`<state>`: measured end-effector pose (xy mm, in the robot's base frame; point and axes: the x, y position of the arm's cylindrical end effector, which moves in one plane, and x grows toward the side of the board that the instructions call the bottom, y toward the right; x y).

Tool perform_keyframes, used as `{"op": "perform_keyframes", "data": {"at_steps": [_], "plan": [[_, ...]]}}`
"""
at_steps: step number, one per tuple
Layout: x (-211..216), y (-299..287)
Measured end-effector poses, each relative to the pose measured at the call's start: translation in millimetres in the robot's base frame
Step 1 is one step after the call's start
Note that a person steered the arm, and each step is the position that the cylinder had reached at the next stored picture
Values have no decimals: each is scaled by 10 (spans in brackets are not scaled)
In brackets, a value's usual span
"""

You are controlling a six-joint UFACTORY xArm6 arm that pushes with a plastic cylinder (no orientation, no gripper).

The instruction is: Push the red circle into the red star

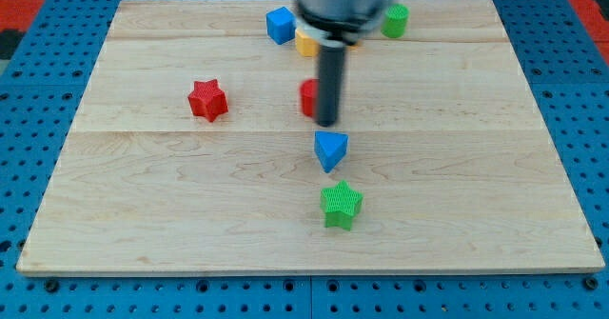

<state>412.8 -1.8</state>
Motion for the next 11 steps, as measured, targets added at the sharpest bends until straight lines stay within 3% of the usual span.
{"op": "perform_keyframes", "data": {"at_steps": [2, 3, 4, 5, 6, 7, 10, 11], "plan": [[-313, 849], [-581, 117], [-581, -209], [-562, 84], [-607, 804], [-608, -56], [-381, -623], [-495, 543]]}}
